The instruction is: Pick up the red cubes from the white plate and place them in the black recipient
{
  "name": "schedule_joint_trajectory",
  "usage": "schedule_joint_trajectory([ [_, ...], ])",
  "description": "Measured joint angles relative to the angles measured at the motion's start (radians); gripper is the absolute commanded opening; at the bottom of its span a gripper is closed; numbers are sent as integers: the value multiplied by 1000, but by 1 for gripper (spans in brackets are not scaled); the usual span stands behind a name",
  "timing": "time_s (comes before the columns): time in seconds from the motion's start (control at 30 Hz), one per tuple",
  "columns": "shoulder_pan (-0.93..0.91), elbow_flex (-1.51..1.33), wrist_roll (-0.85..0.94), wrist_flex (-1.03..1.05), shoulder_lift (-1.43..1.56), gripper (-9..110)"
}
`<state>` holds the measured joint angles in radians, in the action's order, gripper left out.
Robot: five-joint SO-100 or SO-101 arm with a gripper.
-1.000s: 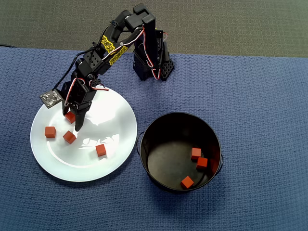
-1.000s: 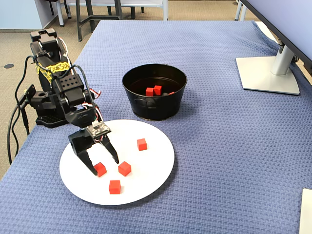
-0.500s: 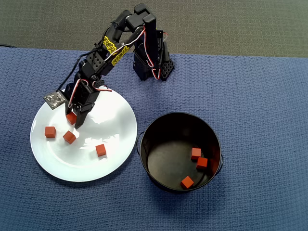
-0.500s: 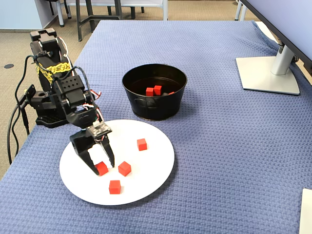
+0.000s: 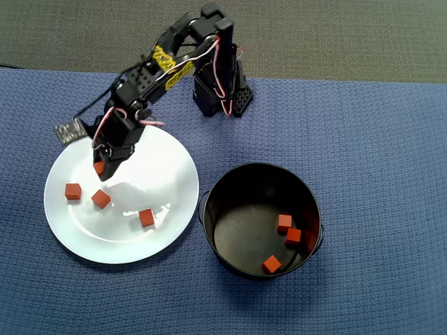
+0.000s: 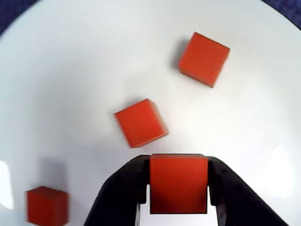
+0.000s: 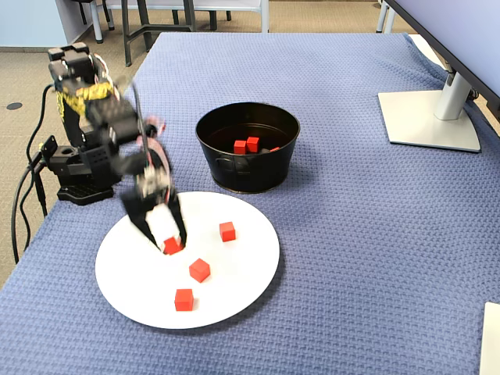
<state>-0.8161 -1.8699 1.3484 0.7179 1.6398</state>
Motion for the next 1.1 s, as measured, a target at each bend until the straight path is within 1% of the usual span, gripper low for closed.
schedule_joint_trajectory([
  [0.13, 95, 77, -267, 183, 132, 0],
  [0.2, 166, 87, -419, 233, 193, 0],
  [0.33, 359, 80, -704, 239, 290, 0],
  [0.47, 575, 38, -943, 184, 353, 0],
  [0.5, 630, 29, -994, 166, 362, 8],
  [0.53, 687, 25, -1035, 153, 364, 19],
  [0.6, 798, 23, -1098, 146, 365, 25],
  [0.7, 960, 17, -1118, 155, 365, 34],
  [0.73, 991, 17, -1117, 167, 365, 35],
  [0.8, 1008, 17, -1069, 193, 365, 32],
  [0.87, 971, 17, -989, 213, 365, 28],
  [0.97, 848, 17, -839, 218, 364, 28],
  [1.1, 637, -5, -552, 189, 342, 27],
])
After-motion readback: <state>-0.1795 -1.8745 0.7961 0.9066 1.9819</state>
